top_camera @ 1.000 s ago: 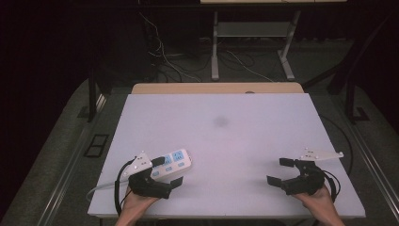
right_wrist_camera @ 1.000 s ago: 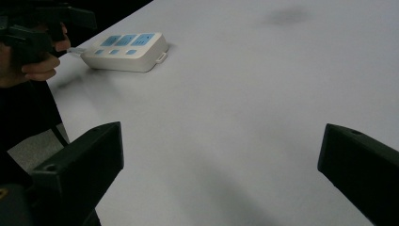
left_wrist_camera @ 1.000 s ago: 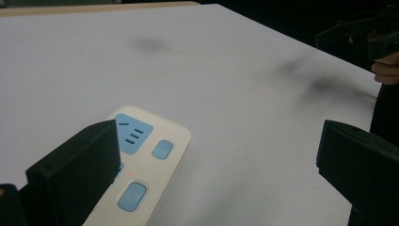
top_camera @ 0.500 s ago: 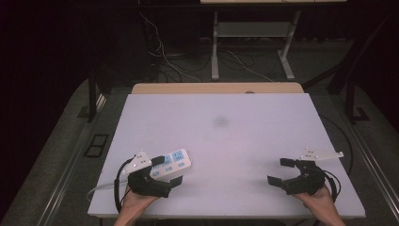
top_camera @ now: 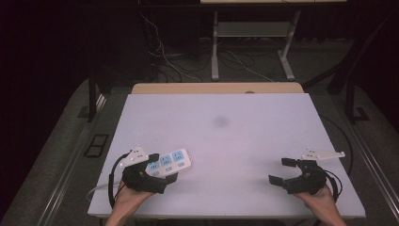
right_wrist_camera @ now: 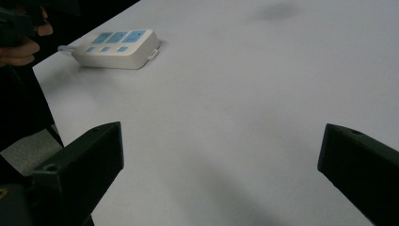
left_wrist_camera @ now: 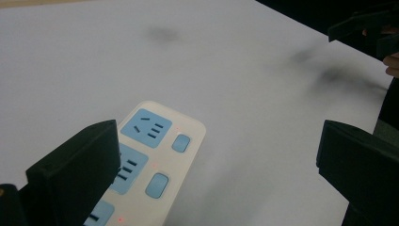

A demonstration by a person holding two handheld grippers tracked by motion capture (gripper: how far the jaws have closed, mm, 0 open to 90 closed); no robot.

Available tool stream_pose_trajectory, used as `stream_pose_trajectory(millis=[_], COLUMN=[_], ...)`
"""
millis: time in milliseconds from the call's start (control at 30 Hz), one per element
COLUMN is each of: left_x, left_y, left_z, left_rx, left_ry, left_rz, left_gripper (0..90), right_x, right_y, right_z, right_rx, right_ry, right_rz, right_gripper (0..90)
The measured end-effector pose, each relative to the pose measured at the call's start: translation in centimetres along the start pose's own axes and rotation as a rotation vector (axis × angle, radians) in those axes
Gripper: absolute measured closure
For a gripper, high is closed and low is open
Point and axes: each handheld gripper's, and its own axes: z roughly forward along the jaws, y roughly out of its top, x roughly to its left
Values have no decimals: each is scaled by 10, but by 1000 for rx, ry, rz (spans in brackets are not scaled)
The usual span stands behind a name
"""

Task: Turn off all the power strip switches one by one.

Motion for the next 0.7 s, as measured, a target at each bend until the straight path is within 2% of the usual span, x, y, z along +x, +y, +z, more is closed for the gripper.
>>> stream_pose_trajectory(millis=[333,700], left_x=[12,22], left_y=[6,4], left_z=[-11,-12], left_rx=[44,105], left_ry=[35,41], left_rz=[-12,-18], left_gripper=[0,0], right_x=[1,1], right_y=[0,0], right_z=[0,1], right_rx=[0,7], right_ry=[-4,-8], right_rz=[-3,-7], right_gripper=[6,6])
